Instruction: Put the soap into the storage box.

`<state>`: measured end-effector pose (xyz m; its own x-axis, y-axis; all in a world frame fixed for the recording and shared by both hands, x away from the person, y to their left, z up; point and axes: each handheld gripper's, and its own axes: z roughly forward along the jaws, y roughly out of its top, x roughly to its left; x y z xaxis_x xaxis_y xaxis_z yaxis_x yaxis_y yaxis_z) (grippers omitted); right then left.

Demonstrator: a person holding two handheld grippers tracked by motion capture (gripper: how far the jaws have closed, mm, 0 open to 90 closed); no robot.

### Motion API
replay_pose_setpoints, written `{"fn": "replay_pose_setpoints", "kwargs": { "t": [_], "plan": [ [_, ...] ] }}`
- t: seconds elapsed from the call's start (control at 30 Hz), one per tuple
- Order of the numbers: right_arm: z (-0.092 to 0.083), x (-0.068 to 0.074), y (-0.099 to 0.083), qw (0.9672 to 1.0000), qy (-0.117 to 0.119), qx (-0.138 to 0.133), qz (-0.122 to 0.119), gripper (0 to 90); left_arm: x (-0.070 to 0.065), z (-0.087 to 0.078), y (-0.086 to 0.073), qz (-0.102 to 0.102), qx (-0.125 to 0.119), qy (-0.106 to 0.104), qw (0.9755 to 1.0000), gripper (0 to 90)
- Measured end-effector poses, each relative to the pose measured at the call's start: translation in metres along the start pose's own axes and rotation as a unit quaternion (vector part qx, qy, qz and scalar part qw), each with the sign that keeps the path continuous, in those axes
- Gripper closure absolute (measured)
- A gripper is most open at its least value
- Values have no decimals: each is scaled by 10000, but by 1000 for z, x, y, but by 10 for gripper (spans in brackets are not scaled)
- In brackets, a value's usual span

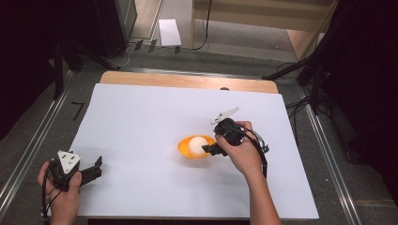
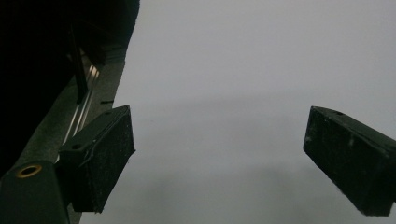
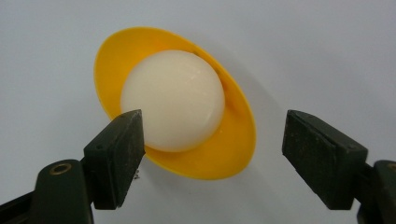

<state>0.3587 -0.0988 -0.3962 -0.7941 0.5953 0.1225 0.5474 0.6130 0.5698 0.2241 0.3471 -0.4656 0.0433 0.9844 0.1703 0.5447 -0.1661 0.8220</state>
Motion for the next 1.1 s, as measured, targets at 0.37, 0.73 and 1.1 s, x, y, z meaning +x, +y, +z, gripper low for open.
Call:
{"fn": "replay_pose_setpoints", "kwargs": {
  "t": [0.37,0.73,1.1],
  "plan": [
    [-11,-11,-12,9998,-79,-77,155,219,0,0,0,-1,-2,0,10000,94],
    [-16,-20,-29,9994,-145,-106,306,221,0,0,0,5,2,6,10000,94],
    [-20,-28,-45,9987,-206,-64,468,221,0,0,0,4,0,11,10000,94]
  ]
}}
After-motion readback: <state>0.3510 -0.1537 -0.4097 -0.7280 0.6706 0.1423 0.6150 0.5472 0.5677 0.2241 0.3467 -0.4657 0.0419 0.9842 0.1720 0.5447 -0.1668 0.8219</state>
